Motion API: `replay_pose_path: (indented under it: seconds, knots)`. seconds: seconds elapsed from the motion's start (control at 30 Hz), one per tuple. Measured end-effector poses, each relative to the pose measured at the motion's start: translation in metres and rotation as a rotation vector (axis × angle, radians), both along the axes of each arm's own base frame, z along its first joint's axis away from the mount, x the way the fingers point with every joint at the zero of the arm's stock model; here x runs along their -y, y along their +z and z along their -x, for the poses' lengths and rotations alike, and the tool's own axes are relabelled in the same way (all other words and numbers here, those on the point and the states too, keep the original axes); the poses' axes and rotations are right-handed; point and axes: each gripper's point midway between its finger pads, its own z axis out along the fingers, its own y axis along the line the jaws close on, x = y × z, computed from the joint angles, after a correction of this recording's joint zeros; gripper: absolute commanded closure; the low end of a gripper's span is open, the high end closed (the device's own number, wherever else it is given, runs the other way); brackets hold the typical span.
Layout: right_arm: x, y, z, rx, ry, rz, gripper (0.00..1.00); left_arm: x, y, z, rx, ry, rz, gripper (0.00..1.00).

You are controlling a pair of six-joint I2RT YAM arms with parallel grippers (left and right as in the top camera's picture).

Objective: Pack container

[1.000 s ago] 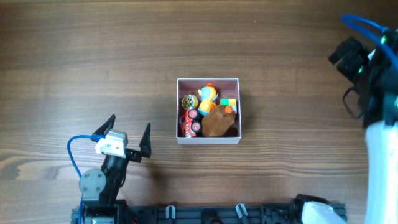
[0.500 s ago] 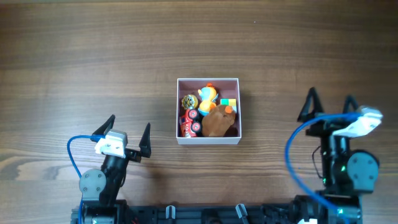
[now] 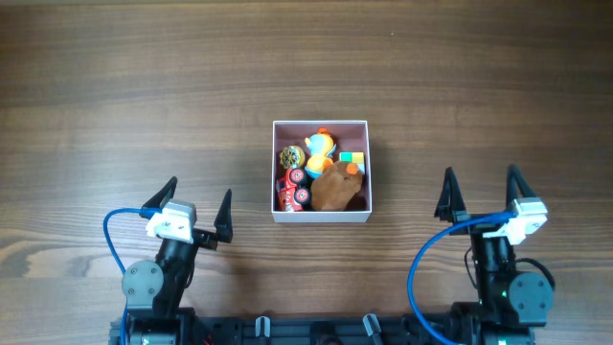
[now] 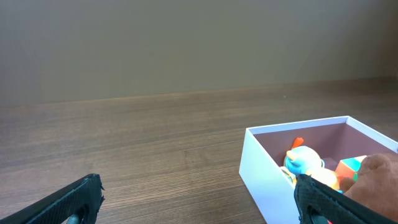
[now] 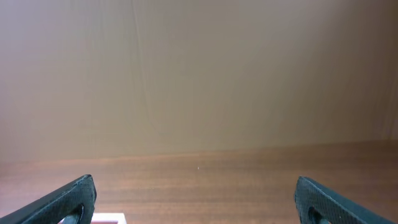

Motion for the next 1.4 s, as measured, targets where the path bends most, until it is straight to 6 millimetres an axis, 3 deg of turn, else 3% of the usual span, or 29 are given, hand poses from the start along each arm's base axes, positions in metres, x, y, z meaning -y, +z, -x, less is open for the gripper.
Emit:
replay_pose_path:
  seconds: [0.17,0.4,1.4]
  knots:
    - [0.0,-0.014,-0.005,0.011,0.003,-0.019,0.0,0.0,0.0,0.0,0.0,0.0,0.0,0.0]
    - [0.0,-0.065,-0.01,-0.162,0.002,-0.028,0.0,0.0,0.0,0.0,0.0,0.0,0.0,0.0]
    - [0.0,-0.065,-0.01,-0.162,0.002,-0.028,0.0,0.0,0.0,0.0,0.0,0.0,0.0,0.0]
